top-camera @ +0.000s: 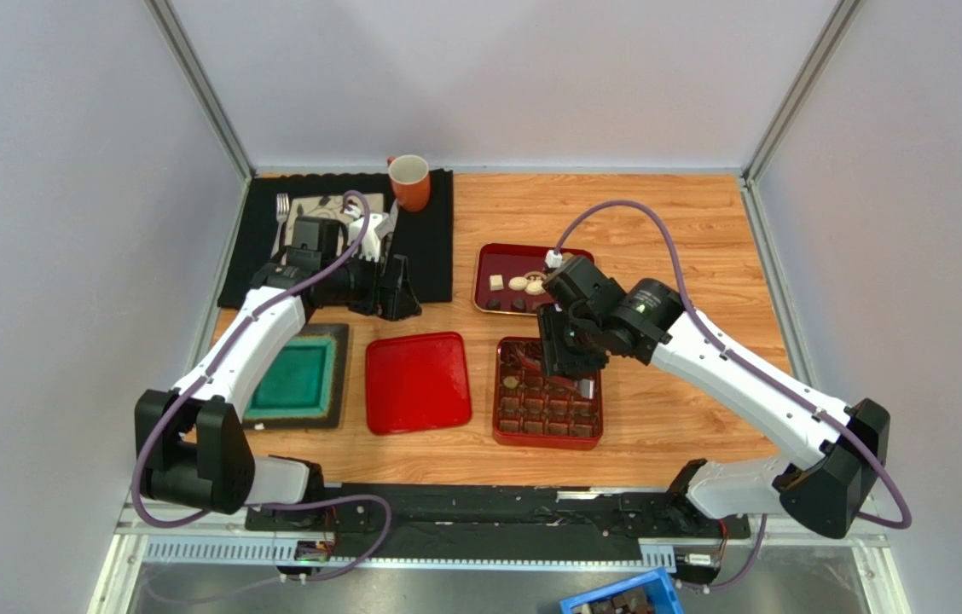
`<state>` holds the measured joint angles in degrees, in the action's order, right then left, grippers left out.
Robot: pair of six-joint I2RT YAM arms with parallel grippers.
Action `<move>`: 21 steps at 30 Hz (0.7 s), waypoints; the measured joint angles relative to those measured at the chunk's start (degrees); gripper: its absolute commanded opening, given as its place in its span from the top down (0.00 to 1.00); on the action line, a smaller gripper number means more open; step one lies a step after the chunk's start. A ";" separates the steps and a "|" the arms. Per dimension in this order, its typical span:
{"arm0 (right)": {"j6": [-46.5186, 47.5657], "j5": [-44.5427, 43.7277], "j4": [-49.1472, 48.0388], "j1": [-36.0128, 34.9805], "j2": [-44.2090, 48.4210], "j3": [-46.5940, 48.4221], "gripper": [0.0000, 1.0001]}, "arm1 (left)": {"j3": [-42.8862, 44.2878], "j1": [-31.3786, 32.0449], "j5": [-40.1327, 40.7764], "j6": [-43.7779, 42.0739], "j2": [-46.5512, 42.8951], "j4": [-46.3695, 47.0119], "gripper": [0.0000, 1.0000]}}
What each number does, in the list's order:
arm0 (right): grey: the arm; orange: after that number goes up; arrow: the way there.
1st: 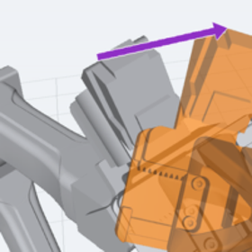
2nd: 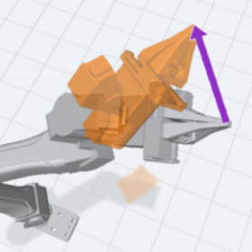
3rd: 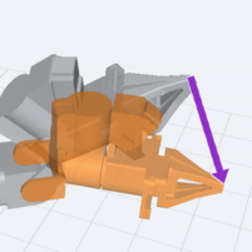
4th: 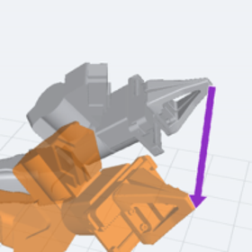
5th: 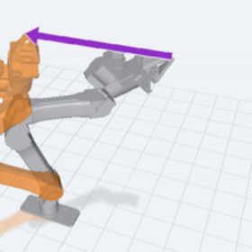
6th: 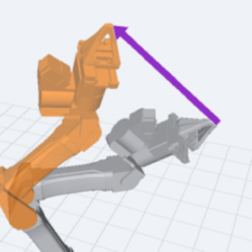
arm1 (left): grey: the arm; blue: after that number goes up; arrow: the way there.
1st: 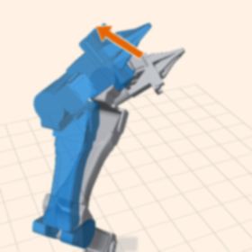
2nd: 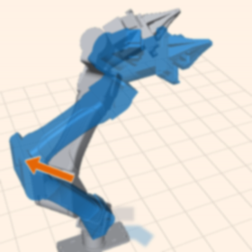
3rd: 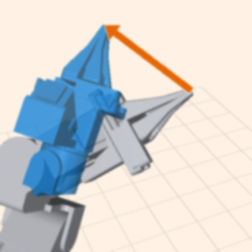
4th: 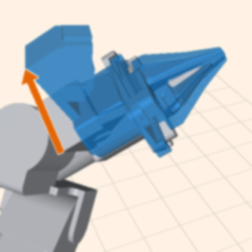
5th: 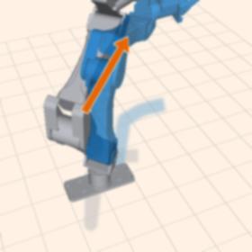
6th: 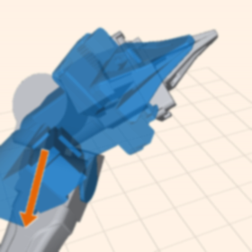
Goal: Pack the chocolate
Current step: Place the fake chocolate in the packing box.
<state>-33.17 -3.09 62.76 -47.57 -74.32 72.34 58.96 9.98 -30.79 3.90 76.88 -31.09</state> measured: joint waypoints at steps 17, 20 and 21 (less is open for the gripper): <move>4.35 -6.01 1.77 6.25 0.28 5.42 0.56 | 0.00 -0.02 0.00 -0.09 0.00 -0.04 0.01; 5.84 -5.66 0.96 10.47 0.13 5.42 0.56 | 0.00 0.00 -0.02 -0.20 0.00 -0.04 0.01; 6.47 -5.42 0.35 12.13 -0.15 5.44 0.57 | 0.00 0.00 -0.02 -0.22 0.00 -0.04 0.01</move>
<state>-26.70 -8.51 63.11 -35.44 -74.48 77.78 58.96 9.98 -30.81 3.68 76.88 -31.14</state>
